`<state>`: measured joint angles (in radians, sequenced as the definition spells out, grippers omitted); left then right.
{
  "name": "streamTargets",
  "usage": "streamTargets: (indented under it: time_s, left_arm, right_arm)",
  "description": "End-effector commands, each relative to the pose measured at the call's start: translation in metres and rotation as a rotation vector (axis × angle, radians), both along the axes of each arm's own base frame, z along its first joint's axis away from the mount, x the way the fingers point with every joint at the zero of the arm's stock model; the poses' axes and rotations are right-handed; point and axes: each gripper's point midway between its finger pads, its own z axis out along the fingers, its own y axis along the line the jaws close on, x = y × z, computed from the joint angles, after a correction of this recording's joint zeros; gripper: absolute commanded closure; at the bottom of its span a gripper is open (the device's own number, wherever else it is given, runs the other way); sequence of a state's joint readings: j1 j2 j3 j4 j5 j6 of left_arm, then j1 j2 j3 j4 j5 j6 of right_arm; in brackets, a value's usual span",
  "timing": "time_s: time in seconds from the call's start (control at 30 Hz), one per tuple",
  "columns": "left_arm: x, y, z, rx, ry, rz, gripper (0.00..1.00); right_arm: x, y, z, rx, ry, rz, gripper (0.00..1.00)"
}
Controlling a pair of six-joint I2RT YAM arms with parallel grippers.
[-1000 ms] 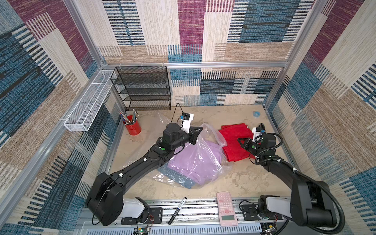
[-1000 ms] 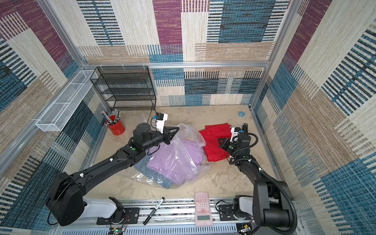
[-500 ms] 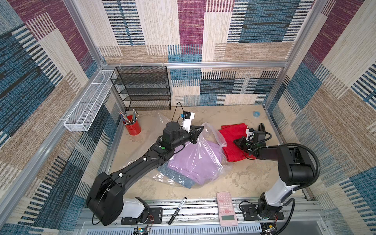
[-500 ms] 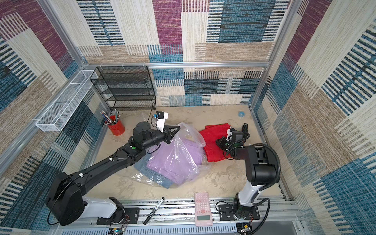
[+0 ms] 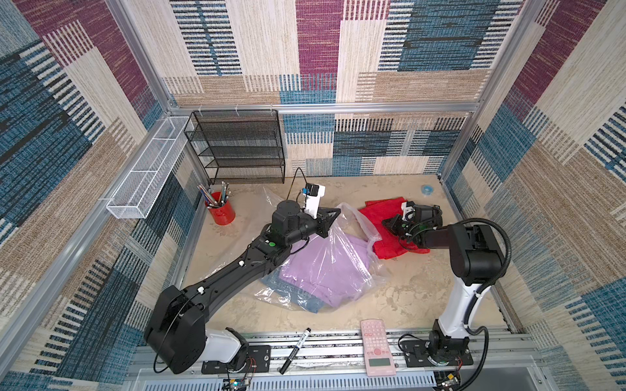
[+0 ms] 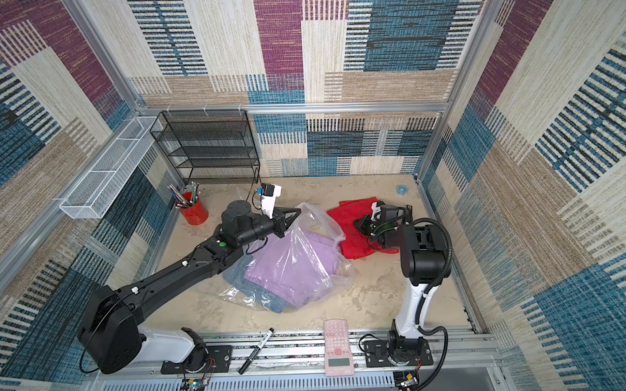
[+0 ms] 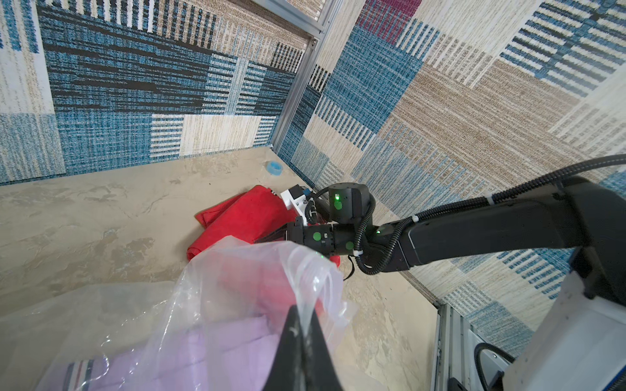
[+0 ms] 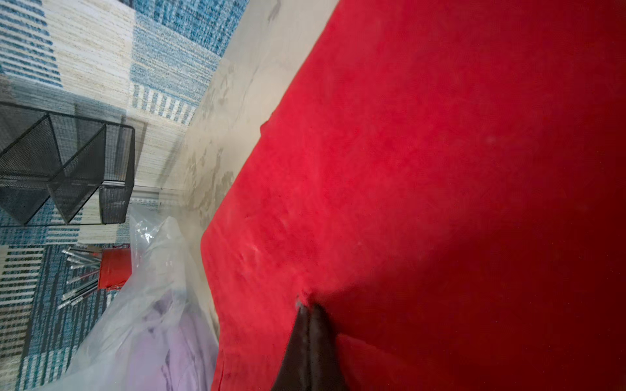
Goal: Take the trousers out of the vacuum bag
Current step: Place the trousers at the center of the board, then take out the trousers from the vacuum bag.
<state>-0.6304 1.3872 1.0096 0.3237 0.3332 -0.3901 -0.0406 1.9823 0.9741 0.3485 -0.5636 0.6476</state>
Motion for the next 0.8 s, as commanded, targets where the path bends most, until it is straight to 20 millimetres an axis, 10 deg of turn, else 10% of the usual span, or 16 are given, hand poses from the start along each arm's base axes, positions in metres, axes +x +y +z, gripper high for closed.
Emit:
streamTargets:
  time_s: [0.0,0.27,0.43,0.63,0.77]
  left_arm:
    - [0.001,-0.002,0.014,-0.020,-0.041,-0.009,1.00]
    - [-0.001,-0.002,0.013,-0.018,-0.036,-0.014,1.00]
    - [-0.001,-0.006,0.009,-0.007,-0.026,-0.040,1.00]
    - [-0.010,-0.025,0.007,0.000,-0.027,-0.131,1.00]
    - [-0.018,-0.040,0.004,0.012,-0.035,-0.184,1.00]
  right_arm:
    - [0.014,-0.007,-0.011,-0.045,0.045,-0.026,1.00]
    - [0.063,-0.006,0.011,-0.094,-0.039,-0.028,1.00]
    - [0.062,0.000,0.101,-0.085,-0.260,0.004,1.00]
    - [-0.022,0.020,0.254,-0.021,-0.602,0.096,0.63]
    - [-0.107,0.032,0.306,0.009,-0.738,0.162,0.48]
